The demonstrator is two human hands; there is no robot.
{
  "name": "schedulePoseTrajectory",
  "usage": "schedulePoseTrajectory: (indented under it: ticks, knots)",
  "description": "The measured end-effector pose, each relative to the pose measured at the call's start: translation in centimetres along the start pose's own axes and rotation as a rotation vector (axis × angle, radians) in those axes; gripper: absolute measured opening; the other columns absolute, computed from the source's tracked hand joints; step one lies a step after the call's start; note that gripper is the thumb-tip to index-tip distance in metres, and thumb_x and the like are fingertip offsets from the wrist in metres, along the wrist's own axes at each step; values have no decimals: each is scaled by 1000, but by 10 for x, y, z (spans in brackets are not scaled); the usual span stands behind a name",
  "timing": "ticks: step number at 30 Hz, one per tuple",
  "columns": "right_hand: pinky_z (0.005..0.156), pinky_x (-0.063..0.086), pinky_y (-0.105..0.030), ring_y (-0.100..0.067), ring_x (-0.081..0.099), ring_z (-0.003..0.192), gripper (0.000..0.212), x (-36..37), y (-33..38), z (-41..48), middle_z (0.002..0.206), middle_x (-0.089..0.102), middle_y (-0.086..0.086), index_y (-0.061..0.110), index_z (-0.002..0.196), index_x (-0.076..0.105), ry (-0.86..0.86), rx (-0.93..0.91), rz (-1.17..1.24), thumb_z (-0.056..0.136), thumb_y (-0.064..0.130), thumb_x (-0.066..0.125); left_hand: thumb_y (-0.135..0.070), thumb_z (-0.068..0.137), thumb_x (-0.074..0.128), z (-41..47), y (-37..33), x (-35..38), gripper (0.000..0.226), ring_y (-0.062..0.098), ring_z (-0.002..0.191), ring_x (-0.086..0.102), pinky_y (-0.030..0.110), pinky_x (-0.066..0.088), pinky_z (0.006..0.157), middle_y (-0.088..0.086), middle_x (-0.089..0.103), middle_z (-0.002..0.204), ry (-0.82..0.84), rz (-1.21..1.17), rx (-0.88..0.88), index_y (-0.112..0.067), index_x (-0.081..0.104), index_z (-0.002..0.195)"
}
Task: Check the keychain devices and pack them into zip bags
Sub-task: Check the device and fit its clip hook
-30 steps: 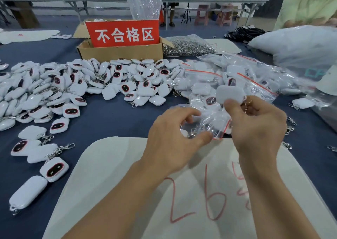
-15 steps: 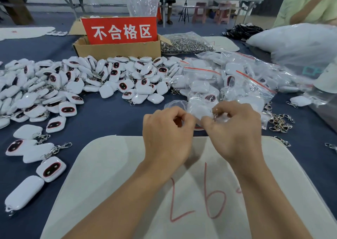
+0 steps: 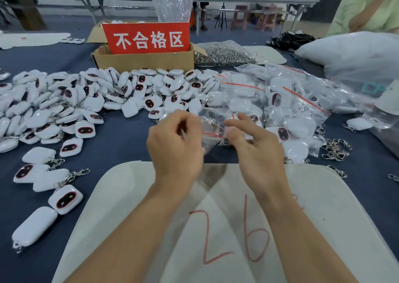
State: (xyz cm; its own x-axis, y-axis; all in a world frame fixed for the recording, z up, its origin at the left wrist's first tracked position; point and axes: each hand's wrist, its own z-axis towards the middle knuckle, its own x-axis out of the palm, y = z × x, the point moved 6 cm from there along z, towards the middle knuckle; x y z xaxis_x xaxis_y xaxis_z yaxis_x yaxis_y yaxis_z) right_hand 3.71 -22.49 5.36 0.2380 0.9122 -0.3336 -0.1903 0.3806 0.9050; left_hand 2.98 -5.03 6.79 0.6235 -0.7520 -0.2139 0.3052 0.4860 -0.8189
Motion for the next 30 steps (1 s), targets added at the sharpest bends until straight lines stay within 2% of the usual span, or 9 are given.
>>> schedulePoseTrajectory:
  ticks: [4, 8, 11, 13, 16, 20, 22, 25, 30]
  knots:
    - [85, 49, -18, 7, 67, 97, 19, -7, -4, -2, 113, 73, 28, 45, 88, 80, -107, 53, 163, 85, 29, 71, -25, 95, 58, 24, 27, -26, 29, 4, 61, 46, 26, 39, 64, -15, 54, 58, -201, -129, -227, -27, 58, 66]
    - [67, 41, 1, 6, 66, 83, 18, 6, -22, 0, 79, 72, 22, 38, 94, 77, -5, 153, -107, 89, 22, 70, -22, 97, 55, 44, 18, -57, 21, 9, 68, 44, 30, 39, 67, -13, 50, 66, -383, -193, -45, -16, 57, 77]
    - [75, 41, -2, -1, 66, 95, 32, 17, -29, -3, 101, 74, 16, 30, 119, 74, 54, 195, -174, 90, 20, 67, -20, 97, 55, 45, 11, -64, 15, 16, 79, 48, 31, 39, 72, -14, 51, 75, -411, -98, 114, -16, 59, 83]
    - [92, 44, -15, -6, 64, 108, 38, 27, -26, -6, 117, 72, 12, 29, 127, 71, 96, 162, -212, 90, 21, 67, -21, 97, 57, 38, 6, -54, 15, 14, 83, 47, 31, 38, 76, -13, 54, 80, -351, 45, 214, -15, 63, 85]
    - [104, 43, -29, -15, 59, 119, 40, 44, -21, -13, 126, 69, 7, 31, 130, 68, 188, 59, -320, 92, 21, 64, -22, 89, 67, 26, 13, -20, 7, 12, 87, 44, 33, 39, 80, -11, 58, 87, -73, 247, 225, -17, 67, 94]
    - [92, 33, -27, -25, 55, 117, 34, 57, -14, -14, 117, 69, -3, 18, 120, 69, 212, -98, -472, 89, 7, 59, -31, 80, 71, 11, 41, 17, 36, 22, 100, 50, 38, 40, 89, -3, 59, 107, 299, 511, 105, -24, 56, 112]
    - [103, 29, -29, -33, 51, 128, 36, 67, -7, -11, 133, 65, -13, 7, 121, 68, 201, -194, -526, 87, -1, 58, -34, 82, 71, 9, 51, 20, 30, 26, 103, 53, 38, 39, 90, 0, 64, 110, 388, 612, 70, -26, 57, 107]
    - [118, 23, -36, -31, 33, 146, 51, 95, -1, 1, 159, 43, -12, 6, 142, 53, 291, -286, -680, 91, 5, 54, -32, 87, 68, 21, 66, 4, 10, 29, 101, 58, 40, 40, 88, 3, 70, 105, 408, 687, -3, -27, 62, 94]
    - [123, 15, -44, -30, 11, 157, 68, 125, -4, 32, 170, 19, -12, 11, 161, 24, 281, -198, -675, 97, 13, 48, -22, 92, 66, 50, 93, -46, 6, 24, 86, 53, 38, 40, 87, 2, 73, 95, 241, 753, -153, -28, 68, 90]
